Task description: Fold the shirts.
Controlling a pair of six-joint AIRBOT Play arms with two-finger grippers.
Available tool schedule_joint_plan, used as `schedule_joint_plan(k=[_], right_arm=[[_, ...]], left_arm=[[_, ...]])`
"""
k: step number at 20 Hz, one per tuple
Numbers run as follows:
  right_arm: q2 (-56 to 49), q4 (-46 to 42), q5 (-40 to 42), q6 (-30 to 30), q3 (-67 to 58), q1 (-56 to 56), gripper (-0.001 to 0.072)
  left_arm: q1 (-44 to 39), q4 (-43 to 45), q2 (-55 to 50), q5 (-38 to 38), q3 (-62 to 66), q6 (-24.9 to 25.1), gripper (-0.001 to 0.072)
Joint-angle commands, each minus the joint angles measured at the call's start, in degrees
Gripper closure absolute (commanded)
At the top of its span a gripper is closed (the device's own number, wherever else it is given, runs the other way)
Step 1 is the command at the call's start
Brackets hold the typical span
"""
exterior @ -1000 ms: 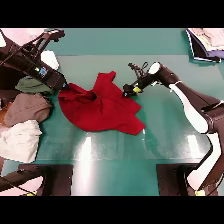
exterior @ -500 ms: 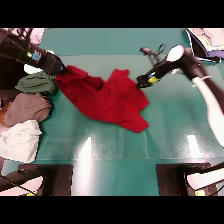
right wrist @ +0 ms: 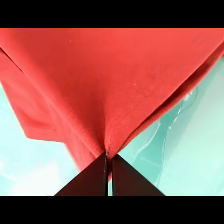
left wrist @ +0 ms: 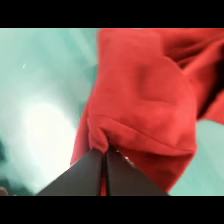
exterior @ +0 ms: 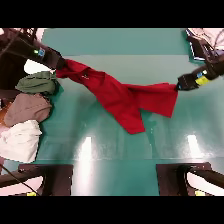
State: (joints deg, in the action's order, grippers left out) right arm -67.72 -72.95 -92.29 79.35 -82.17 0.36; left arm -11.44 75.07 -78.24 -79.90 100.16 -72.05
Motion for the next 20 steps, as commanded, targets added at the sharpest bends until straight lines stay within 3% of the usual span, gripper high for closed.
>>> schedule_joint_plan(k=[1,2,3,4,7,9,11,13,17,20], right_arm=[[8.6,-0.3,5.3,1.0,11.0,-1.1,0.0696],[10.1,0.0,7.0,1.5,13.2,-1.1,0.0696],[11.6,-0.1,8.3,1.9,15.1,-1.1,0.0696],[12.8,-0.1,9.0,1.9,16.6,-1.1,0.0695],[14.8,-0.1,10.3,1.9,19.1,-1.1,0.0696],[15.2,-0.1,11.4,2.3,20.0,-1.1,0.0695],[14.6,-0.1,11.8,2.3,20.0,-1.1,0.0695],[13.7,0.0,11.7,2.3,20.0,-1.1,0.0695],[12.3,-0.1,11.8,2.3,20.0,-1.1,0.0695],[12.5,-0.1,12.7,2.2,20.0,-1.1,0.0695]], left_arm=[[1.5,3.0,-3.8,1.8,-2.0,-0.5,0.0684],[2.3,3.0,-4.7,2.1,-2.0,-1.7,0.067],[3.0,3.0,-5.1,2.1,-2.0,-2.8,0.0392],[3.8,3.0,-5.0,1.7,-1.8,-4.6,0.0049],[6.0,2.4,-4.9,-3.3,1.4,-11.3,0.0061],[5.8,-3.3,-4.9,-7.3,2.1,-16.3,0.0061],[2.4,-8.5,-4.9,-6.2,0.0,-18.7,0.0062],[-4.5,-8.0,-4.9,-1.0,-3.2,-21.4,0.0062],[-20.6,-7.8,-5.9,16.8,-12.5,-27.7,0.0063],[-28.5,-7.8,-9.4,22.4,-16.6,-31.5,0.0062]])
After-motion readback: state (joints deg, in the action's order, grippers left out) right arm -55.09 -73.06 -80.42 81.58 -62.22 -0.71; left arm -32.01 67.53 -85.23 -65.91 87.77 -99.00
